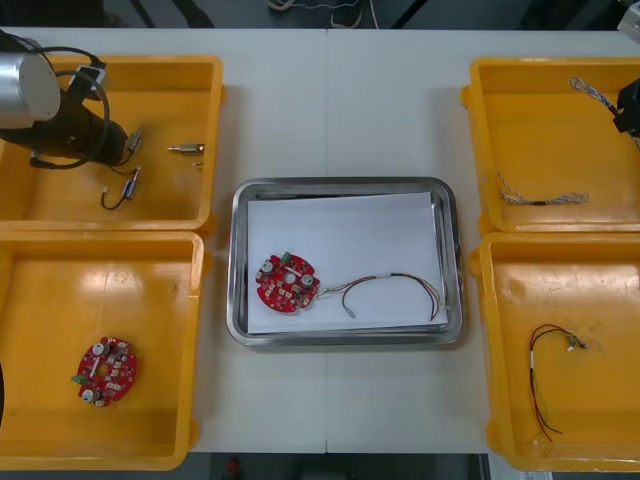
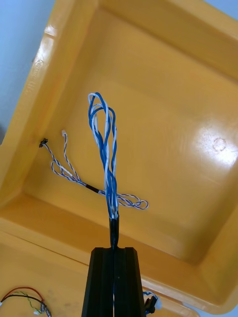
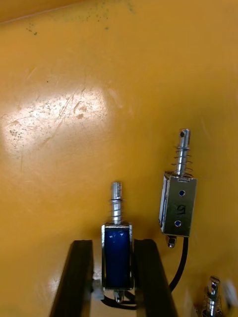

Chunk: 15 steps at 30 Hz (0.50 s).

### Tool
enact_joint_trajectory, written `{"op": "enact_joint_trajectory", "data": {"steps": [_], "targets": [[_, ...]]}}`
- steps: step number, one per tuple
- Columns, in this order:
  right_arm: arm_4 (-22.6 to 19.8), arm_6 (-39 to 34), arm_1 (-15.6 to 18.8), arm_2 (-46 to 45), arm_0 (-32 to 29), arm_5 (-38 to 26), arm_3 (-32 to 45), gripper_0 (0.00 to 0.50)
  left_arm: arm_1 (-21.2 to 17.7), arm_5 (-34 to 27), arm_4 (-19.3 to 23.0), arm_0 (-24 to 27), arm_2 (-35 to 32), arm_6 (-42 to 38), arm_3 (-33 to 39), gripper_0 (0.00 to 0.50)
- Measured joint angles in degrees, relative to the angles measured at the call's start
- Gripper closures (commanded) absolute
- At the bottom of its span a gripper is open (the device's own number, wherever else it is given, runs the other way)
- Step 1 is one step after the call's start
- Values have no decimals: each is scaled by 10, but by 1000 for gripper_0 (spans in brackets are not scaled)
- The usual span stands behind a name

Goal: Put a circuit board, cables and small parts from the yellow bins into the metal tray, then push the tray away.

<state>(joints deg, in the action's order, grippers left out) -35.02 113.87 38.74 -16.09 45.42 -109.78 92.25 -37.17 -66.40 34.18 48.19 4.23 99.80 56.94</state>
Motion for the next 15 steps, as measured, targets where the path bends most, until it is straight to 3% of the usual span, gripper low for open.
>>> {"op": "enact_joint_trajectory", "data": {"steps": [15], "targets": [[-21, 0, 0, 63, -26, 0, 95, 500, 0, 6, 8, 0, 0, 0, 0, 0]]}}
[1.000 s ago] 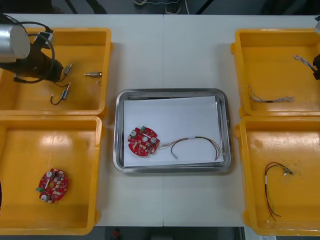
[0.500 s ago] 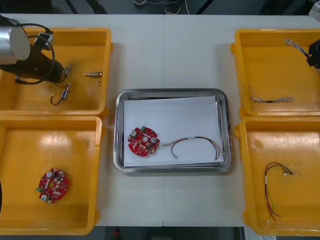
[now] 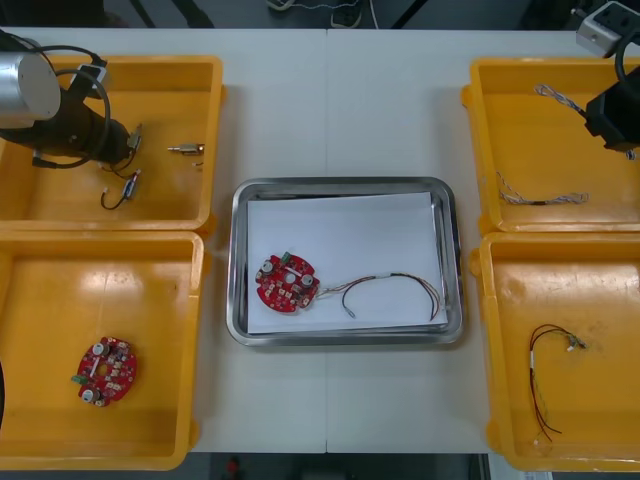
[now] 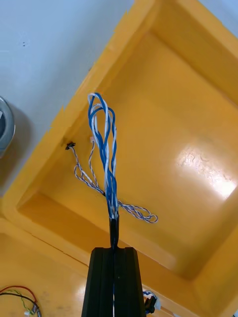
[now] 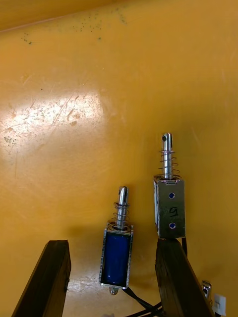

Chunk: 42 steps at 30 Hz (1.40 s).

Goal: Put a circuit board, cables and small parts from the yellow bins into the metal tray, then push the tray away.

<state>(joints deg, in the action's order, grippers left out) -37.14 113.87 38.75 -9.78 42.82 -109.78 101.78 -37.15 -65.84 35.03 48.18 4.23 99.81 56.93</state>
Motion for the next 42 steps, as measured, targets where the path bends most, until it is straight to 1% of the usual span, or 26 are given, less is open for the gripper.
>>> {"op": "enact_joint_trajectory", "data": {"steps": [9, 23, 31, 32, 33, 34, 35, 42], "targets": [[-13, 0, 0, 32, -1, 0, 5, 500, 0, 0, -4, 0, 0, 0, 0, 0], [-21, 0, 0, 34, -1, 0, 6, 500, 0, 1, -9, 0, 1, 0, -17, 0], [-21, 0, 0, 34, -1, 0, 6, 500, 0, 18, -9, 0, 16, 1, -18, 0], [-21, 0, 0, 34, -1, 0, 6, 500, 0, 18, -9, 0, 16, 1, -18, 97], [-21, 0, 0, 34, -1, 0, 6, 500, 0, 18, -9, 0, 16, 1, -18, 234], [-21, 0, 0, 34, -1, 0, 6, 500, 0, 18, -8, 0, 16, 1, -18, 317], [-21, 0, 0, 34, -1, 0, 6, 500, 0, 18, -8, 0, 16, 1, -18, 495], [-21, 0, 0, 34, -1, 0, 6, 500, 0, 18, -8, 0, 16, 1, -18, 500]]}}
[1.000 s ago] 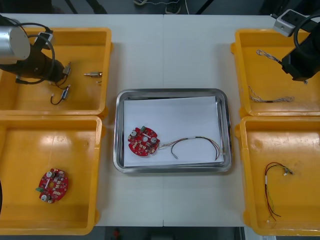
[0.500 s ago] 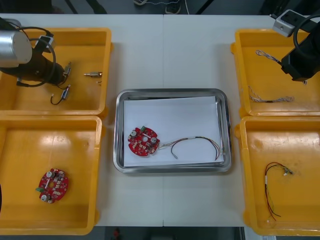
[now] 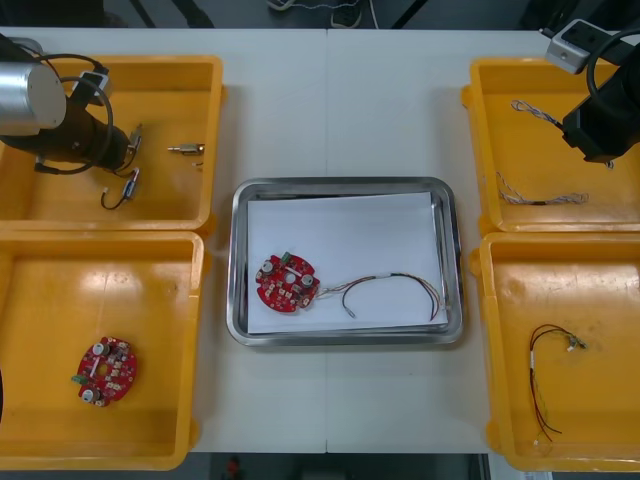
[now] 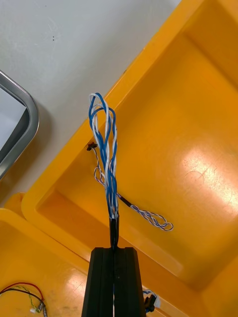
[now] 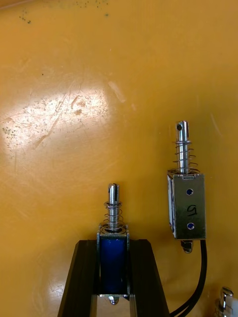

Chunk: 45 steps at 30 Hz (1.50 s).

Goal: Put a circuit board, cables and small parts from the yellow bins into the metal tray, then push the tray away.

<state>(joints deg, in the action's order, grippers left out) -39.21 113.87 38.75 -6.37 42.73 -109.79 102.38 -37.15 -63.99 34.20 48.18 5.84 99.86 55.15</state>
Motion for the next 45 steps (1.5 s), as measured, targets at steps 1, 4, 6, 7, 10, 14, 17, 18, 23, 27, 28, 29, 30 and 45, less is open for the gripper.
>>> {"op": "enact_joint_trajectory", "data": {"steps": [1, 4, 6, 7, 10, 14, 17, 18, 23, 27, 28, 29, 30, 45], "targets": [[0, 0, 0, 0, 0, 0, 0, 500, 0, 0, 0, 0, 0, 0, 0, 500], [0, 0, 0, 0, 0, 0, 0, 500, 0, 0, 1, 0, 0, 0, 0, 500], [1, 0, 0, 0, 0, 0, 0, 500, 0, 0, 1, 0, 0, 0, 0, 500], [1, 0, 0, 0, 0, 0, 0, 500, 0, 0, 2, 0, 0, 0, 0, 500], [1, 0, 0, 0, 0, 0, 0, 500, 0, -8, 2, 1, -5, 0, 1, 500], [2, 0, 0, 0, 0, 0, 0, 500, 0, -59, 1, 3, -34, 0, 13, 500], [3, 0, 0, 0, 0, 0, 0, 500, 0, -93, -2, 3, -61, 0, 33, 500], [3, 0, 0, 0, 0, 0, 0, 500, 0, -100, -4, 3, -67, 0, 40, 500], [3, 0, 0, 0, 0, 0, 1, 500, 0, -133, -13, 3, -81, 0, 78, 500], [3, 0, 0, 0, 0, 0, 1, 500, 0, -154, -19, 4, -81, 0, 101, 500], [3, 0, 0, 0, 0, 0, 1, 500, 0, -159, -20, 4, -81, 0, 107, 500], [3, 0, 0, 0, 0, 0, 1, 500, 0, -164, -22, 4, -81, 0, 113, 500], [3, 0, 0, 0, 0, 0, 1, 500, 0, -170, -23, 4, -81, 0, 120, 500], [5, 0, 0, 0, 0, 0, 1, 500, 0, -288, -27, 10, -67, -7, 260, 500]]}}
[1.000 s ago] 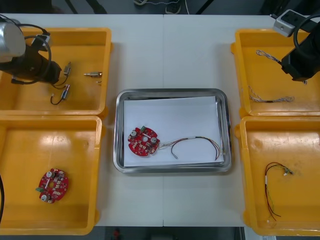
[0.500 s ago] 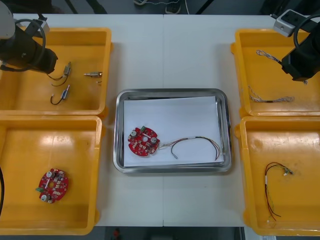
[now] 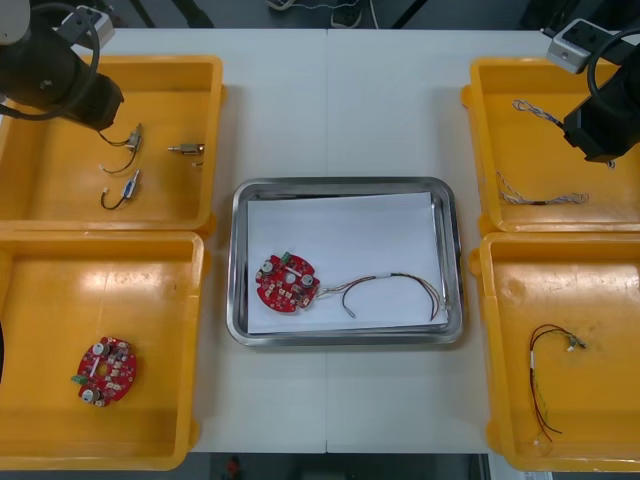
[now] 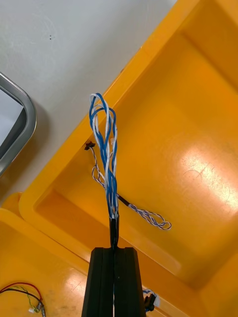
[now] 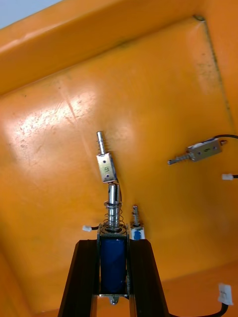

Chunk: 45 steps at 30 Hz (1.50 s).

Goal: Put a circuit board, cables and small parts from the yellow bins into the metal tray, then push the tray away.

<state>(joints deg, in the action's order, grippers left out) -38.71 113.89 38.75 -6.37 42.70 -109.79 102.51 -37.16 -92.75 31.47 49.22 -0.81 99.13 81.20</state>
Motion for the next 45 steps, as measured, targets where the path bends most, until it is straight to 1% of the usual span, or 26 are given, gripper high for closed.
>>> {"op": "enact_joint_trajectory", "data": {"steps": [2, 4, 10, 13, 19, 24, 27, 33, 35, 38, 45], "targets": [[0, 0, 0, 0, 0, 0, 0, 500, 0, -13, 0, 0, 13, -23, 21, 499], [1, 0, 0, 0, 0, 0, 0, 500, 0, -26, 0, 0, 29, -66, 44, 500], [2, 0, 0, 0, 0, 0, 0, 500, 13, -76, -4, 0, 71, -272, 121, 497], [2, 0, 0, 0, 0, 0, 0, 500, 28, -95, -7, 1, 82, -332, 149, 500], [3, 0, 0, 0, 0, 0, 0, 500, 64, -116, -13, 3, 110, -335, 187, 500], [3, 0, 0, 0, 0, 0, 1, 500, 91, -119, -22, 3, 150, -346, 200, 500], [3, 0, 0, 0, 0, 0, 1, 500, 107, -119, -25, 3, 177, -381, 200, 500], [5, 0, 0, 0, 0, 0, 1, 500, 128, -119, -28, 3, 230, -498, 200, 498], [6, 0, 0, 0, 0, 0, 1, 500, 132, -117, -28, 3, 245, -522, 200, 500], [6, 0, 0, 0, 0, 0, 1, 500, 136, -101, -28, 3, 265, -526, 187, 498], [6, 0, 0, 0, 0, 0, 1, 500, 142, -51, -29, 3, 298, -526, 128, 500]]}}
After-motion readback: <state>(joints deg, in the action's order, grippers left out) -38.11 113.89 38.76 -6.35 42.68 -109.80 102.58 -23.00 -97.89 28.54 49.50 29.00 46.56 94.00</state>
